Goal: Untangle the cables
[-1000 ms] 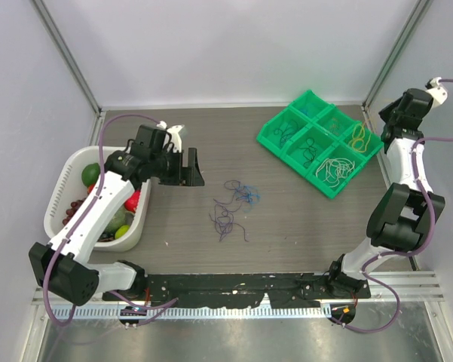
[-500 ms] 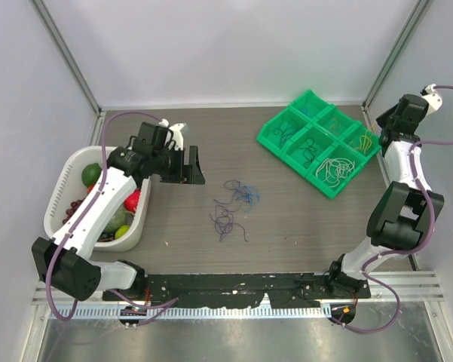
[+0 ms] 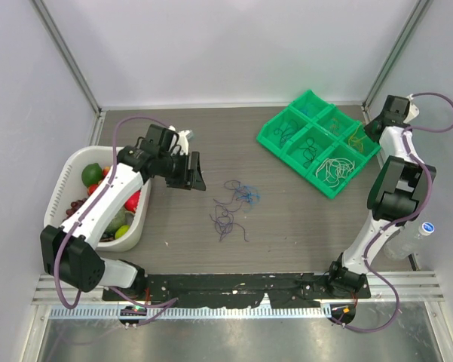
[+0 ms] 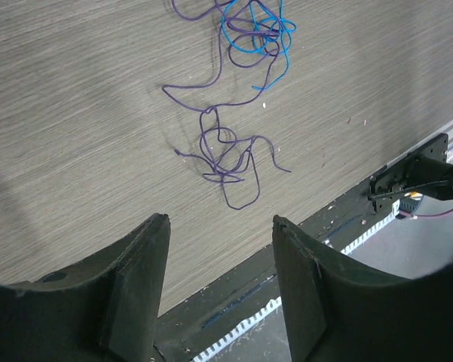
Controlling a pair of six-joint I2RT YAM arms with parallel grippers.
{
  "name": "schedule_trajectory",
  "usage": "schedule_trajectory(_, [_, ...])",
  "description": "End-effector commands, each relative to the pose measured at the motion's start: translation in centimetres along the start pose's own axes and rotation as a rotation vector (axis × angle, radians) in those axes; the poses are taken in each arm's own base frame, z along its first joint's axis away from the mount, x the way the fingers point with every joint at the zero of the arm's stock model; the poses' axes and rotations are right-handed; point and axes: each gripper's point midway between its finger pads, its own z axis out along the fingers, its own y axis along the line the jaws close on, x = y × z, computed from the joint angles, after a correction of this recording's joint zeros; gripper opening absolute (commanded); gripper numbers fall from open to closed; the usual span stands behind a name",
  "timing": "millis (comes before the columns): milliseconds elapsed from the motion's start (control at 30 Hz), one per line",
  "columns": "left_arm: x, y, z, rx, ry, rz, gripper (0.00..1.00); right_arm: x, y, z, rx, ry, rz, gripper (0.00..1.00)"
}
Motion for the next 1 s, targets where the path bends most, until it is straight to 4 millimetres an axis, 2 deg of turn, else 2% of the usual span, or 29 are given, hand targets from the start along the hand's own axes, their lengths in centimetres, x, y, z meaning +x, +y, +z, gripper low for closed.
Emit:
schedule_trajectory(0, [0.0, -0.7, -0.6, 0.042, -0.010, 0.019, 0.60, 0.4, -0.2, -1.4, 0.108, 0.034, 0.003, 0.02])
schedule_trajectory(200, [0.4, -0.3, 0.5, 0.046, -0.002, -0.019, 0.61, 0.6, -1.9, -1.2, 0.204, 0.041, -0.067, 0.04])
schedule_trajectory(233, [0.5, -0.5, 0.7, 0.063, 0.001, -0.028, 0.62, 0.1, -1.5, -1.1, 0.199, 0.036, -0.073, 0.07])
schedule_trajectory(267, [0.5, -0.7, 0.8, 0.077, -0.001, -0.032, 0.63, 0.8, -1.6, -0.7, 0.197, 0.068, -0.100, 0.09])
schedule_trajectory(333, [0.5, -0.8, 1.1, 0.090, 0.005, -0.033, 0.66, 0.7, -1.0, -0.7, 0.176, 0.084, -0.114, 0.18])
schedule_trajectory(400, [0.5, -1.0, 1.3, 0.100, 0.017, -0.029, 0.68, 0.1, 0.1, -1.3, 0.150, 0.071, -0.130, 0.27])
schedule_trajectory(433, [0.4, -1.0, 1.4, 0.103, 0.018, -0.030, 0.68, -0.4, 1.1, -1.8, 0.137, 0.054, -0.145, 0.34])
schedule_trajectory(467, [0.3, -1.0, 1.8, 0.105, 0.020, -0.037, 0.69, -0.8, 0.8, -2.6, 0.177, 0.047, -0.164, 0.37])
schedule_trajectory(500, [0.3, -0.8, 2.1, 0.104, 0.025, -0.048, 0.69, -1.6, 2.2, -3.5, 0.172, 0.025, -0.180, 0.45])
schedule_trajectory(533, [0.3, -0.9, 2.5, 0.109, 0.028, -0.058, 0.69, -1.5, 1.5, -4.4, 0.233, 0.040, -0.203, 0.48])
schedule_trajectory(567, [0.5, -0.7, 2.9, 0.111, 0.035, -0.073, 0.69, -2.3, 2.3, -5.5, 0.230, 0.022, -0.209, 0.52])
schedule_trajectory(667, [1.1, -0.5, 4.2, 0.132, 0.047, -0.113, 0.65, -2.1, 1.5, -8.8, 0.263, 0.032, -0.221, 0.56])
schedule_trajectory(700, [1.1, -0.5, 4.6, 0.141, 0.048, -0.119, 0.65, -1.1, 1.1, -10.4, 0.255, 0.041, -0.228, 0.61])
schedule_trajectory(733, [1.4, -0.3, 5.0, 0.138, 0.060, -0.133, 0.64, -0.9, 1.4, -10.9, 0.231, 0.029, -0.227, 0.62])
schedule_trajectory(767, [1.5, -0.1, 5.5, 0.136, 0.070, -0.141, 0.62, 0.5, 1.3, -12.4, 0.213, 0.040, -0.245, 0.62])
schedule_trajectory(800, [1.6, 0.2, 6.0, 0.129, 0.084, -0.154, 0.61, 1.1, 2.2, -12.8, 0.160, 0.038, -0.251, 0.62])
schedule_trajectory(833, [1.7, 0.4, 6.5, 0.122, 0.096, -0.169, 0.60, 2.8, 2.6, -14.1, 0.123, 0.050, -0.283, 0.62])
schedule_trajectory(867, [1.8, 0.6, 7.1, 0.120, 0.109, -0.183, 0.59, 3.8, 3.6, -14.8, 0.066, 0.051, -0.299, 0.62])
schedule_trajectory(900, [1.9, 0.8, 7.7, 0.115, 0.122, -0.201, 0.59, 6.5, 4.7, -15.9, -0.008, 0.090, -0.349, 0.62])
schedule_trajectory(933, [2.0, 0.9, 8.1, 0.118, 0.131, -0.212, 0.59, 7.8, 6.9, -16.7, -0.129, 0.111, -0.358, 0.62])
schedule_trajectory(967, [2.1, 1.0, 8.7, 0.118, 0.145, -0.222, 0.59, 11.4, 9.3, -18.5, -0.272, 0.169, -0.407, 0.62])
